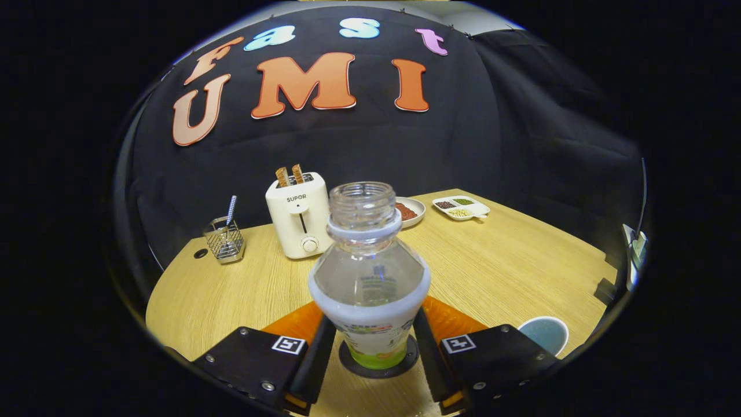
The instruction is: Take the bottle from table, then pour the juice into the cup, finally place the bottle on the coaster
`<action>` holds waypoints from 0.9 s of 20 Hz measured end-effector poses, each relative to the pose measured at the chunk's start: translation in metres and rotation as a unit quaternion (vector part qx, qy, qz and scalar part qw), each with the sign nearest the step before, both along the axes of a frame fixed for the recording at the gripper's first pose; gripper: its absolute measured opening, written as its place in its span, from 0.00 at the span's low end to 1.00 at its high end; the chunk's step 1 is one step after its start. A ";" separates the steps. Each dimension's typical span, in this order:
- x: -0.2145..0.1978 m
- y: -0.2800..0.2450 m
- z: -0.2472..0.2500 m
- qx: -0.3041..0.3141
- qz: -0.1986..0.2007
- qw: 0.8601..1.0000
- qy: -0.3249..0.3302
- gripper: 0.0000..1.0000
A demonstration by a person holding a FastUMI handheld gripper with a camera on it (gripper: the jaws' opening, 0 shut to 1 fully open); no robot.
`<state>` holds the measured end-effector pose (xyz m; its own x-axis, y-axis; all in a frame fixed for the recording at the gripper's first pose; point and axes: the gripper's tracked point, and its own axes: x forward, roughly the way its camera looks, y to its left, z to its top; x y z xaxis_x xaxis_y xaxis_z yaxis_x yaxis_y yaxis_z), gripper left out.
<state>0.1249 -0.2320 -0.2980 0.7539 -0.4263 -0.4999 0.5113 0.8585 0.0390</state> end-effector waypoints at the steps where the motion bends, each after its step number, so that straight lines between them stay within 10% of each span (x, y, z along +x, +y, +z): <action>1: -0.003 0.000 0.001 0.000 -0.003 1.000 0.001 0.76; 7: -0.012 0.013 0.032 0.009 0.011 0.999 -0.040 0.97; 18: -0.046 0.094 0.186 -0.031 0.054 0.991 -0.121 0.97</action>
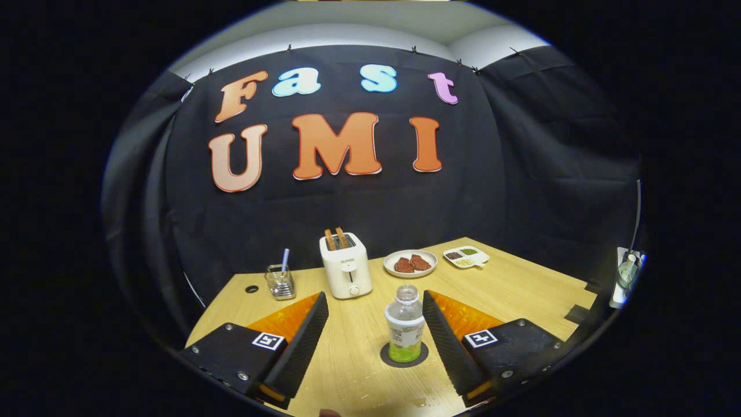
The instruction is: Take the bottle from table, then pour the juice into the cup, finally place the bottle on the coaster
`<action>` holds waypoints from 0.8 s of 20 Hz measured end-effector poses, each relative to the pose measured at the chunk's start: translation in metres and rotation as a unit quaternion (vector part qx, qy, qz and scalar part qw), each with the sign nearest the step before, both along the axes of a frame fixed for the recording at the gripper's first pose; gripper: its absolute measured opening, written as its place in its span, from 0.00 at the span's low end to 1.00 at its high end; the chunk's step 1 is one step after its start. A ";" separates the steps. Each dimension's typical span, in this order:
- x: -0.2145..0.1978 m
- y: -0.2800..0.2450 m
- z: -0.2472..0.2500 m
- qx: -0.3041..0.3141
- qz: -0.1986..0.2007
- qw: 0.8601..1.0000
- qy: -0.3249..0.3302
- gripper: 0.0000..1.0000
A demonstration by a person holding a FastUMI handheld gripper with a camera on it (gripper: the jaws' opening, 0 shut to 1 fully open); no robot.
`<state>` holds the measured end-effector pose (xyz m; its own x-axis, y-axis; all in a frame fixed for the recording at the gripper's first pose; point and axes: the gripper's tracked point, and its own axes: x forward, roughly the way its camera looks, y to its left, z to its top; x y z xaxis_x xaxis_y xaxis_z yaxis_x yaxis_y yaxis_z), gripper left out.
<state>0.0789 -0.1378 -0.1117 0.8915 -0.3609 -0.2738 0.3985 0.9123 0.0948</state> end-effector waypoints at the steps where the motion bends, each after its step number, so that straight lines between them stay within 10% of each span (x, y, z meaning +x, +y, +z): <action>1: -0.003 0.021 0.021 0.003 0.018 1.000 -0.019 0.97; 16: -0.073 0.169 0.084 -0.008 0.140 0.987 -0.079 0.97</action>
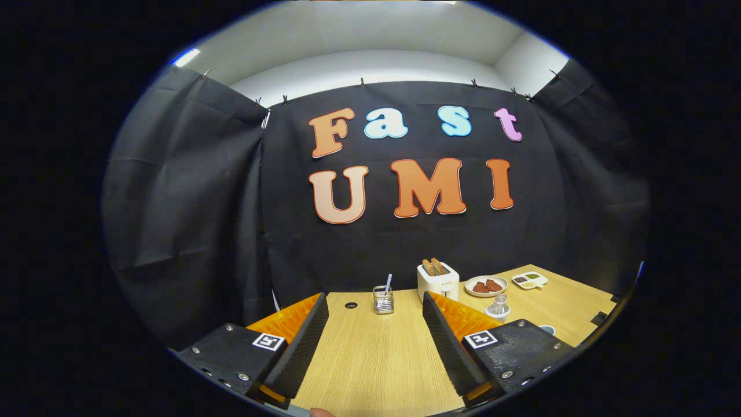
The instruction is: Take the bottle from table, then pour the juice into the cup, finally place the bottle on the coaster
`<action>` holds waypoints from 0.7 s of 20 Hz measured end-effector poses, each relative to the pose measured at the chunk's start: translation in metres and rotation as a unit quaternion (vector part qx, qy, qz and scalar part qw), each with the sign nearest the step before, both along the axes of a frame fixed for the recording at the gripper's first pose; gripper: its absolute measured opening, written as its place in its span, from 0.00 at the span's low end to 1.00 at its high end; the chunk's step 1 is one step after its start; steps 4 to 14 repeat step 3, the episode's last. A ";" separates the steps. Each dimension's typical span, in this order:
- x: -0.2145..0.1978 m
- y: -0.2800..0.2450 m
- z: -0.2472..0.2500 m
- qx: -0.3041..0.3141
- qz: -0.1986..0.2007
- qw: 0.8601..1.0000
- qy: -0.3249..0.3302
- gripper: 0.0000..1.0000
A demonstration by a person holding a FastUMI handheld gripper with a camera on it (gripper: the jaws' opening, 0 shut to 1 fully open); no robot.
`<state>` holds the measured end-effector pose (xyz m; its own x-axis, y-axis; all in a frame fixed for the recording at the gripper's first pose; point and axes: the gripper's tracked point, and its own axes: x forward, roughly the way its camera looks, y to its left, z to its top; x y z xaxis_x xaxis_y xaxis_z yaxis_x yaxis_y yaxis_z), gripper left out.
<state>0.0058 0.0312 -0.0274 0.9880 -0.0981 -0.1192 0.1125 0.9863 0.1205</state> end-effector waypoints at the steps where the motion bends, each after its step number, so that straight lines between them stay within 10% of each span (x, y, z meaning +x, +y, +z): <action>1: -0.002 -0.002 -0.001 -0.002 -0.003 1.000 0.002 0.97; 14: -0.002 -0.004 -0.001 -0.003 -0.005 1.000 0.000 0.97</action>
